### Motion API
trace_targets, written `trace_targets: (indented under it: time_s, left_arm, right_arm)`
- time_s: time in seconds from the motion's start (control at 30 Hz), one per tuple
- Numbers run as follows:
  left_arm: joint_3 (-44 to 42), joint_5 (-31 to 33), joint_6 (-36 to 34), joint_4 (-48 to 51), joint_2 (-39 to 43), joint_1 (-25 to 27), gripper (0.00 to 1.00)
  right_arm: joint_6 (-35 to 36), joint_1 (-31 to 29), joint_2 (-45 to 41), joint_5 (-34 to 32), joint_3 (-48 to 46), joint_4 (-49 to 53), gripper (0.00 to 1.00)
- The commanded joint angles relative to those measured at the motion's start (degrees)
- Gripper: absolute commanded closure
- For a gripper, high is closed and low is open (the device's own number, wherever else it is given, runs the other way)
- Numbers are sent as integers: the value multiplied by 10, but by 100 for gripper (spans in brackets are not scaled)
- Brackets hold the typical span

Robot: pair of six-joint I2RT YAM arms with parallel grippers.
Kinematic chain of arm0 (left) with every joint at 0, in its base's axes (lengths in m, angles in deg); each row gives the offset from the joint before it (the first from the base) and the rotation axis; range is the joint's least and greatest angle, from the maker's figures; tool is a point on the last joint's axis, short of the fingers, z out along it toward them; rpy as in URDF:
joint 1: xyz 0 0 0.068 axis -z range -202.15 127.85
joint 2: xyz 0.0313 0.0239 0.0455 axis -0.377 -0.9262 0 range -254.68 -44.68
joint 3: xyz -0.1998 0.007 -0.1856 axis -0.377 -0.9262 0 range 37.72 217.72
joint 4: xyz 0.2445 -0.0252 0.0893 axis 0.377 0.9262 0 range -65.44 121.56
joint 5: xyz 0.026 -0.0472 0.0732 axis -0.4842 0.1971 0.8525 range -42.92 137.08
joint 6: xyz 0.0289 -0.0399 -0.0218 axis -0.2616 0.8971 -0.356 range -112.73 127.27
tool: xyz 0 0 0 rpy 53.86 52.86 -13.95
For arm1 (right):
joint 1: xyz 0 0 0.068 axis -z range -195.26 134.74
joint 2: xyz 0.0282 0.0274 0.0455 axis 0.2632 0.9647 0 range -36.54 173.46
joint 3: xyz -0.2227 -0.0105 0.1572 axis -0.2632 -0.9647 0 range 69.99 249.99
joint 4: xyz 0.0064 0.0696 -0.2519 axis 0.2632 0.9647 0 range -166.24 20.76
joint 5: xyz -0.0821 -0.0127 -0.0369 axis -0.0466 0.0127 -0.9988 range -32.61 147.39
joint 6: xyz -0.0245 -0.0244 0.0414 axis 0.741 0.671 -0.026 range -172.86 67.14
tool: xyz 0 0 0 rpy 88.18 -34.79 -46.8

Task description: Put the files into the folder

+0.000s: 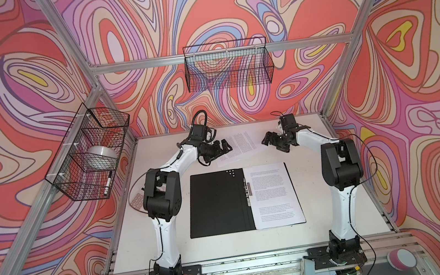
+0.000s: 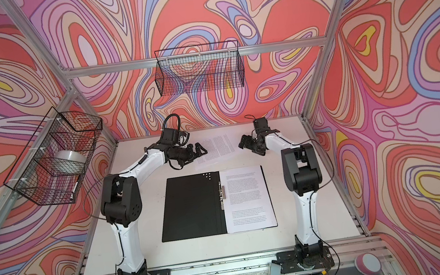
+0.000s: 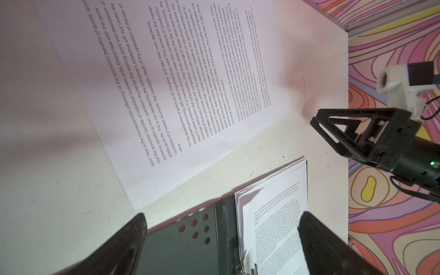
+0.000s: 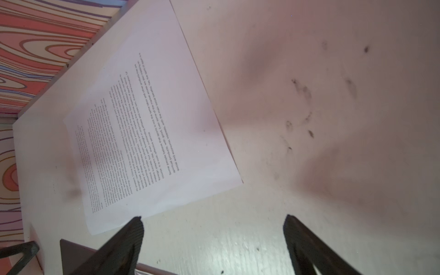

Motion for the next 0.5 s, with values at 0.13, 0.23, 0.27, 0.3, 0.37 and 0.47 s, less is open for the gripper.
trace_targets:
  time_s: [0.13,0.23,0.27,0.3,0.37,0.47]
  left_arm:
    - [106,-34,-12,46,-85,-3,0]
    - [132,-27,-19,58,-110,-3,0]
    - [135,-27,-21,59,-117,-3,0]
    - [143,-26,-20,63,-126,-4,0]
    - [156,-31,-23,71,-142,-4,0]
    - [158,-33,-27,71,-156,-4,0]
  right_arm:
    - [-6,-4,55,39,39,-29,4]
    - [-7,-8,65,35,51,-24,4]
    - [-9,-9,68,35,52,-24,4]
    - [-11,-10,71,36,56,-21,4]
    - [-10,-13,77,34,66,-8,5]
    - [-10,-16,83,25,71,0,5]
